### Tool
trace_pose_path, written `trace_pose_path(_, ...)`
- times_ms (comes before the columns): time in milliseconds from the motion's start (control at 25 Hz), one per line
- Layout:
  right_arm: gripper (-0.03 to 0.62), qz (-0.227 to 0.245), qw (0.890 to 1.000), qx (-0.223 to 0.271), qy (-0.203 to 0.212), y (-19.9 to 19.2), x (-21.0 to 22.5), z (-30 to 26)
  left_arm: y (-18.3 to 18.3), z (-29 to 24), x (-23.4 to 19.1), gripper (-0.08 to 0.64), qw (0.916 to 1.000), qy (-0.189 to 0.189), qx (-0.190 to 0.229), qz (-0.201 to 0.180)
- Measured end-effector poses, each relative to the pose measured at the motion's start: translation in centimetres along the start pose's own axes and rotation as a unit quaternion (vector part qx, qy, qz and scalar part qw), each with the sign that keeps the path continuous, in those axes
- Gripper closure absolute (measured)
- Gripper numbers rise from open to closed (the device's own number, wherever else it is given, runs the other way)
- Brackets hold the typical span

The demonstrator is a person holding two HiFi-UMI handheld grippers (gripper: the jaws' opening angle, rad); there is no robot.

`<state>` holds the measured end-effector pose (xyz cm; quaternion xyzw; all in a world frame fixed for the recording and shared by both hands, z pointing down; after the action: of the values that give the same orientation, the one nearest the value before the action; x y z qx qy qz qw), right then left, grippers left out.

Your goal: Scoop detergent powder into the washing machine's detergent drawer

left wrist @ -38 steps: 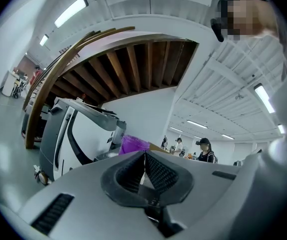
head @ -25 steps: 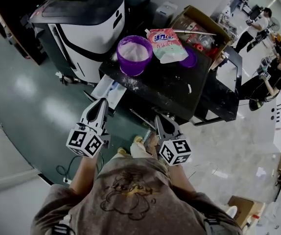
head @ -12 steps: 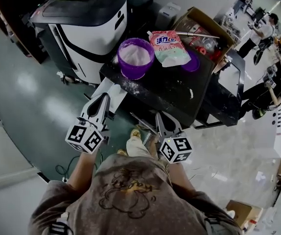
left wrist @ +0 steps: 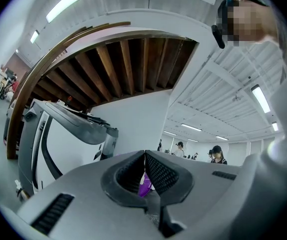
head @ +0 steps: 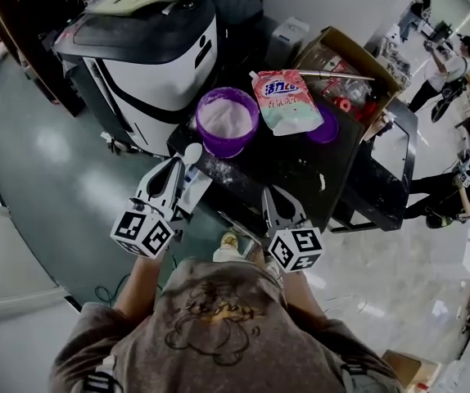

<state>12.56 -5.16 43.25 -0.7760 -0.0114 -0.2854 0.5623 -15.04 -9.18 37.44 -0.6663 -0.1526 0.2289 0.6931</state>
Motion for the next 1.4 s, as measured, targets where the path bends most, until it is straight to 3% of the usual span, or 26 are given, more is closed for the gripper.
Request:
trace_pose_path(560,0.592,0.003,1.000,-0.005,0.026,4.6,5.4,-6.4,-0.1,-8.0,-1.3,0.537,0.9997,0.020,-0.003,-0.011)
trace_pose_path(1040,0.591,-0.014,1.000,-0.003,0.004,4.9,5.4,-8.5,0.2,-11.8,-3.9,0.537,0.9982,-0.035,-0.032,-0.036)
trace_pose_path(1400,0.592,-0.021,1.000,0.011,-0.012,4.5,5.8,-9.2,0.0,-14.8,-4.8,0.537,0.9917,-0.092,-0.052,-0.073)
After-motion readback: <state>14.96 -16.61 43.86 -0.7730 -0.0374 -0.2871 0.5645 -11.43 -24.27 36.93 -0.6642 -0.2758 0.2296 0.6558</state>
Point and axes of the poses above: the fingertips, and each gripper's own axes: z backward along the fingers, x to its right, y out of its top, the point moved 7 cm from there along z, backward along the fingers, and after that the axes turned 13 degrees about -z, right-handed, at the moved point
